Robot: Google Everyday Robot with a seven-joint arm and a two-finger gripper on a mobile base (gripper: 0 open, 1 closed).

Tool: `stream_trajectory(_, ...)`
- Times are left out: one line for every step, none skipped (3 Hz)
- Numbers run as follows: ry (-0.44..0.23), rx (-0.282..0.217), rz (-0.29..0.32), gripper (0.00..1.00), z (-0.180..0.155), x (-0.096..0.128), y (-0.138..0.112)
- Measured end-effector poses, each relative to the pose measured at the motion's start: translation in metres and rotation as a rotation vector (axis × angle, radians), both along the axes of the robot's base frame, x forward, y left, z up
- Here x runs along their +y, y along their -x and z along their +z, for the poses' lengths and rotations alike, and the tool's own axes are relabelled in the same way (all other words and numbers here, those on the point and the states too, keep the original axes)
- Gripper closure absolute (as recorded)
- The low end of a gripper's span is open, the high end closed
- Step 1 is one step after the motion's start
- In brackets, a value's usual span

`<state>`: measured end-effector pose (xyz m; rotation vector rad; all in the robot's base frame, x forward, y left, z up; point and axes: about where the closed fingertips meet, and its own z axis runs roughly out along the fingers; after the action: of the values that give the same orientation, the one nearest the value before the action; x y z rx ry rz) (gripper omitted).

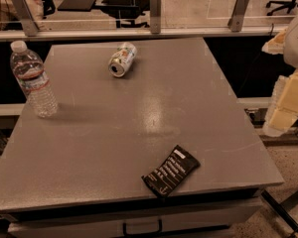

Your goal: Place 7up can upright

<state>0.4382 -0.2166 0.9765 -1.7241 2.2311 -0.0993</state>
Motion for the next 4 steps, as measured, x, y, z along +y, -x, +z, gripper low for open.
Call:
stream_trajectory(0.0, 0.0, 0.0, 0.0, 0.0, 0.0, 0.0)
stream_trajectory(-0.026, -0.044, 0.047, 0.0, 0.001, 0.011, -0.025)
stream_trajectory(-0.057, -0.095, 0.114, 0.0, -0.002, 0.027, -0.067)
stream_trajectory(-0.117, -0.162, 0.261, 0.0, -0.005, 0.066, -0.128)
